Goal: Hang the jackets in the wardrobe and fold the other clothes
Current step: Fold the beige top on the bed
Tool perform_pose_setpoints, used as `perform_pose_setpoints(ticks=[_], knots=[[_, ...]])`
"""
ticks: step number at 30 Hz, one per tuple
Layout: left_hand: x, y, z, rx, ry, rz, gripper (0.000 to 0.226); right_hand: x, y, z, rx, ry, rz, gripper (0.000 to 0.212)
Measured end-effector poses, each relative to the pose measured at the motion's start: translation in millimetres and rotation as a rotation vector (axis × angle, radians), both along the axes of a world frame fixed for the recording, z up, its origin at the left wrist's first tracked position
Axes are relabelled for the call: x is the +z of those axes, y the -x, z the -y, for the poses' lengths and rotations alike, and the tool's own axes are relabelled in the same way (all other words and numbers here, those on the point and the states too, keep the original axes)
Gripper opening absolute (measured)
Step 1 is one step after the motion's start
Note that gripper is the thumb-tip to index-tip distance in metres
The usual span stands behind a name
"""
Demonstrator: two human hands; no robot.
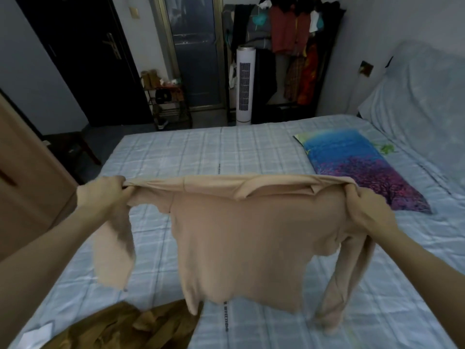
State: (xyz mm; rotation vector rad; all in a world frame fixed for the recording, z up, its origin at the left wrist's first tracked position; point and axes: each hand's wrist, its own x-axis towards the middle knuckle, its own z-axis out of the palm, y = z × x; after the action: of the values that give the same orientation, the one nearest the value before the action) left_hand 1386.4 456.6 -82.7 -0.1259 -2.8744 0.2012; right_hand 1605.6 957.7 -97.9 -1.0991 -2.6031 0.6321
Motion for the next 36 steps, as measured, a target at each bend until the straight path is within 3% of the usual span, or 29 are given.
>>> perform_pose_setpoints(ticks=[5,10,18,23,25,28,30,32,35,36], knots=[[11,-14,16,-0.053,0.022,-0.067,0.034,10,-27,1,0.077,-0.271,-0.103,0.065],[-17,-75,44,-0.022,0.065,0.043,0.041,-21,-85,25,0.204,-0.289,-0.046,0.056],[-155,-216,105,-0.024,0.220,0.307,0.035,-129,-211,90,0.328,-0.189,0.397,0.046],[-254,-315,155,-0.067,0.142,0.501,0.067,-199,-298,149,0.401,-0.024,0.560,0.048],[-295,-347,176,-0.121,0.164,0.554,0.078,-228,-325,168,0.494,-0.044,0.650,0.044],[-337,-392,196,-0.089,0.147,0.674,0.066,-280,-360,191,0.643,-0.158,0.800,0.034],[-368,-421,207,-0.149,0.184,0.637,0.059,-313,-387,203,0.606,-0.177,0.824,0.033],[-385,-448,210,-0.169,0.224,0.588,0.059,-335,-412,219,0.515,-0.137,0.728,0.039],[-379,-483,184,-0.010,-0.082,0.348,0.061,-352,-433,248,0.447,-0.129,0.557,0.065],[-379,-493,169,-0.069,-0.189,0.226,0.055,-355,-435,258,0.485,-0.143,0.484,0.068]])
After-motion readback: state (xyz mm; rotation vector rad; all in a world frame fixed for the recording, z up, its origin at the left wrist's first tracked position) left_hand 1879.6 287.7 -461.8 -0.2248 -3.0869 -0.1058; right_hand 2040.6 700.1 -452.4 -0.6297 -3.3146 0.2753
